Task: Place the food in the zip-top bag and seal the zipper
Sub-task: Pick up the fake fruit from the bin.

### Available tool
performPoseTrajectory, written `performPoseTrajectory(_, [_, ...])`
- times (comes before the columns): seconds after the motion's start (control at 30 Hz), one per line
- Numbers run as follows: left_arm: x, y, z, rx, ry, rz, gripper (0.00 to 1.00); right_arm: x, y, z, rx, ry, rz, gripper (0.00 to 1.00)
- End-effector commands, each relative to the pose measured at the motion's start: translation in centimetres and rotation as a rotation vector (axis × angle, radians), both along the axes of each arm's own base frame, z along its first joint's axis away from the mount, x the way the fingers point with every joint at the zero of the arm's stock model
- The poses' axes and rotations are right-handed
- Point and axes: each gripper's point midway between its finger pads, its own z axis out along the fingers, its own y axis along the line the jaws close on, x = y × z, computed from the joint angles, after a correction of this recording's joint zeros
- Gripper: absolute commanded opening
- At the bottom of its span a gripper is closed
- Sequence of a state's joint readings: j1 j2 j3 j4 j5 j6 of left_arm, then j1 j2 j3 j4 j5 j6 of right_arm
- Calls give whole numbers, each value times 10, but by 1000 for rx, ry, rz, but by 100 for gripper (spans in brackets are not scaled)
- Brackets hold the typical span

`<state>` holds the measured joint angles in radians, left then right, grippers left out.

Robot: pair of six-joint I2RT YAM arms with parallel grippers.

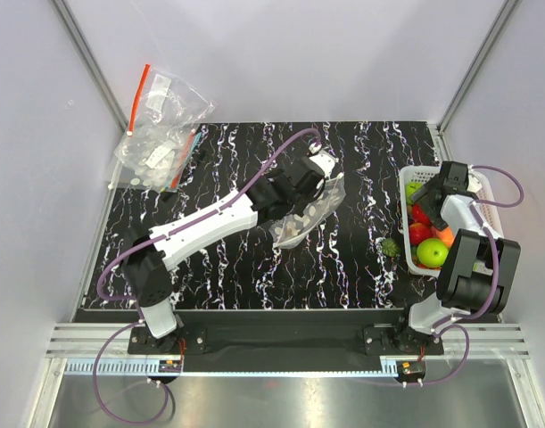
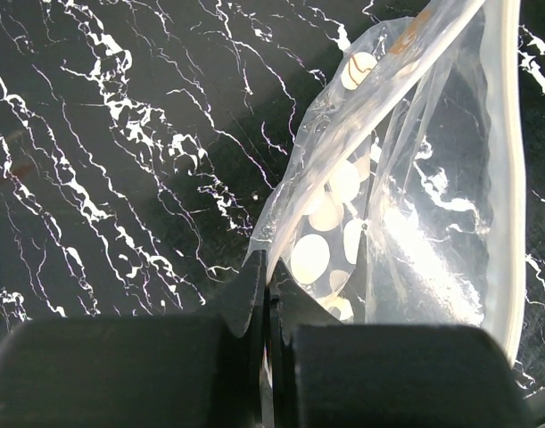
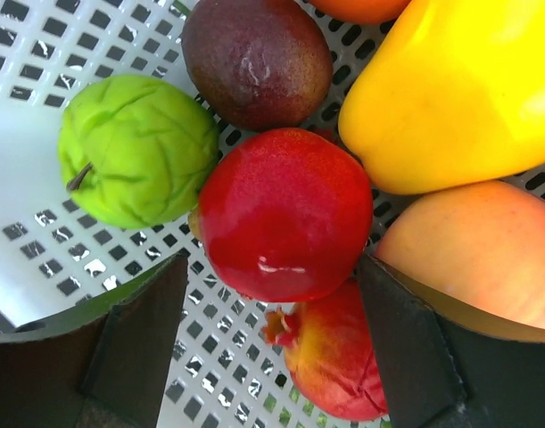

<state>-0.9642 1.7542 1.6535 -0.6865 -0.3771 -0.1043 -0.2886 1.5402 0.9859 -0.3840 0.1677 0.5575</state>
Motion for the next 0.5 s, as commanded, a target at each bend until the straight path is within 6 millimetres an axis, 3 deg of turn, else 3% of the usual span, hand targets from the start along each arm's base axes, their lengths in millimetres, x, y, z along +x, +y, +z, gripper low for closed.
performPoseTrajectory(0.0, [-1, -7, 20, -66, -36, -21, 0, 19, -16, 13, -39, -52, -45, 85])
performPoseTrajectory(0.17, [-2, -7, 21, -69, -38, -25, 0, 19, -18, 1, -34, -20, -60, 83])
performPoseTrajectory(0.27, [-2, -6, 21, -67, -39, -24, 0, 14, -23, 3, -58, -17, -79, 66])
performPoseTrajectory(0.47, [-2, -5, 22, -69, -40, -24, 0, 6, -25, 42, -120, -108, -62, 56])
